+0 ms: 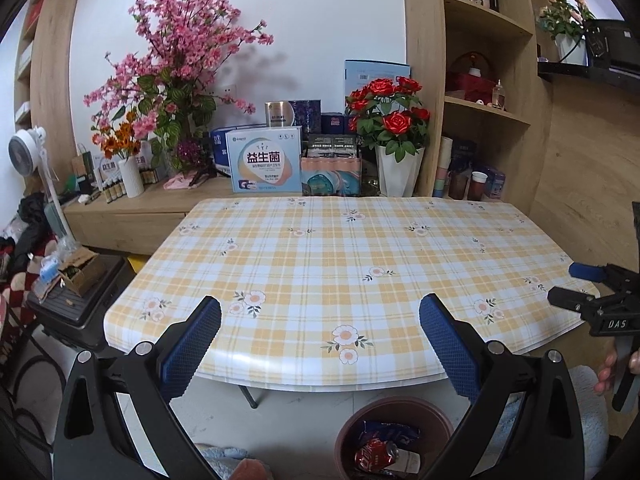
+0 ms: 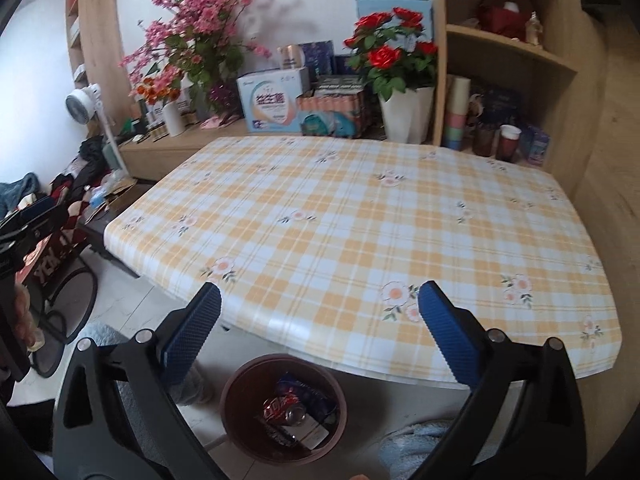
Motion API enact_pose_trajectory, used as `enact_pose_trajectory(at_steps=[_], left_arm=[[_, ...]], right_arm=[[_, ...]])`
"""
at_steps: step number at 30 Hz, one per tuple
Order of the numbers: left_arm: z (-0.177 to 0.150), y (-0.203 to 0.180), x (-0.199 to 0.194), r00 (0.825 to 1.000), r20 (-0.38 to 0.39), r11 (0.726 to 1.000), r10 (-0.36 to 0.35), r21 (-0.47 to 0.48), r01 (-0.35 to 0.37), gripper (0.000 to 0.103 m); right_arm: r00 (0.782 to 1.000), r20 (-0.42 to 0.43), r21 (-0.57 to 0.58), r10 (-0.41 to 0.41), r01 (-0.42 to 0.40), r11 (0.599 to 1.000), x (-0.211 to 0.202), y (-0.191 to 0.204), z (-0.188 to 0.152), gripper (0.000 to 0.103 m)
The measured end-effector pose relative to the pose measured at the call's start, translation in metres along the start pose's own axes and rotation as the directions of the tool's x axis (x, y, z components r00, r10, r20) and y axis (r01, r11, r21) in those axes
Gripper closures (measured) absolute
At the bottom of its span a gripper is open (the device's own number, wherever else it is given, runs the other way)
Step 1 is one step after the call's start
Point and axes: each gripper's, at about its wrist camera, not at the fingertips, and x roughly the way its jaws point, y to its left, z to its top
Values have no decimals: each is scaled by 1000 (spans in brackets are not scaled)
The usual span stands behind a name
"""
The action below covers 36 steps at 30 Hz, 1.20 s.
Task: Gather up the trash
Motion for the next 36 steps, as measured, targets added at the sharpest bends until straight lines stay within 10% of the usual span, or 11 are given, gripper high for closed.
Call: enact_pose_trajectory(at_steps=[14,36], left_arm=[[59,-22,-40,988,150,997,-33,76,22,6],[52,-30,-39,991,122,998,-58,44,53,6]], right_arm=[[980,159,44,-121,115,992,-72,6,46,6],[971,167,42,-171,167,985,-88,14,51,6]])
